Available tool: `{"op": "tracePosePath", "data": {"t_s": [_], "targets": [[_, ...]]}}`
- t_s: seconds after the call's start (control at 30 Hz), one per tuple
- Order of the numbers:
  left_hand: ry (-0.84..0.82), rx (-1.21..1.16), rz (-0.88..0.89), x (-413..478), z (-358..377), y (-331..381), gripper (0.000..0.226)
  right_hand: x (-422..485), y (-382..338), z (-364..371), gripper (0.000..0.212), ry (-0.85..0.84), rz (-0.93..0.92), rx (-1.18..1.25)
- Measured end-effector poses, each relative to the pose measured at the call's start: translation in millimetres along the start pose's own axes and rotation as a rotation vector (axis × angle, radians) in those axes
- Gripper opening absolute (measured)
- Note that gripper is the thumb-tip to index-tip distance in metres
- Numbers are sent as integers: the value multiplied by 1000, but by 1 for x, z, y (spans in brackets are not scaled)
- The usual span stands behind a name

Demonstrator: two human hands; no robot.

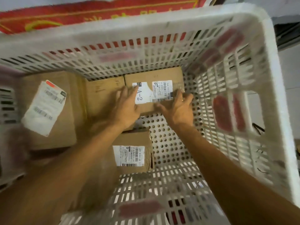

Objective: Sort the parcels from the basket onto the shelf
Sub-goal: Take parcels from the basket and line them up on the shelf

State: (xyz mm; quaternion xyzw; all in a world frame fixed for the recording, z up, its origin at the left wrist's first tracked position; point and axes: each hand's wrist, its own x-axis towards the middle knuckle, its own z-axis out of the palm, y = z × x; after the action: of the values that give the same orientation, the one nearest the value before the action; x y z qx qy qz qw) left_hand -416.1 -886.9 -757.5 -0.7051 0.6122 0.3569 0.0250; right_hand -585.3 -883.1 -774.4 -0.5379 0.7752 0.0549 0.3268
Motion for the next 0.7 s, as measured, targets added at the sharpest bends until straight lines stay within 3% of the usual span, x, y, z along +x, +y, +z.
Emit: {"op": "tracePosePath", "data": {"t_s": [0.17,0.37,0.5,0.6,0.7], "targets": [[23,-64,-78,-9,23,8,69,4,9,5,96,98,-50,-41],[-100,-322,-158,-22,27,44,80,-35,39,1,97,38,100,65],[-141,-374,-169,-27,36,44,87,-61,72,4,85,13,209,400],[-288,-407,-227,-21,45,37,95,-66,80,6,79,17,249,678],[-311,-470,-250,-16,47,30,89,-60,76,7,66,-20,273,931]]}}
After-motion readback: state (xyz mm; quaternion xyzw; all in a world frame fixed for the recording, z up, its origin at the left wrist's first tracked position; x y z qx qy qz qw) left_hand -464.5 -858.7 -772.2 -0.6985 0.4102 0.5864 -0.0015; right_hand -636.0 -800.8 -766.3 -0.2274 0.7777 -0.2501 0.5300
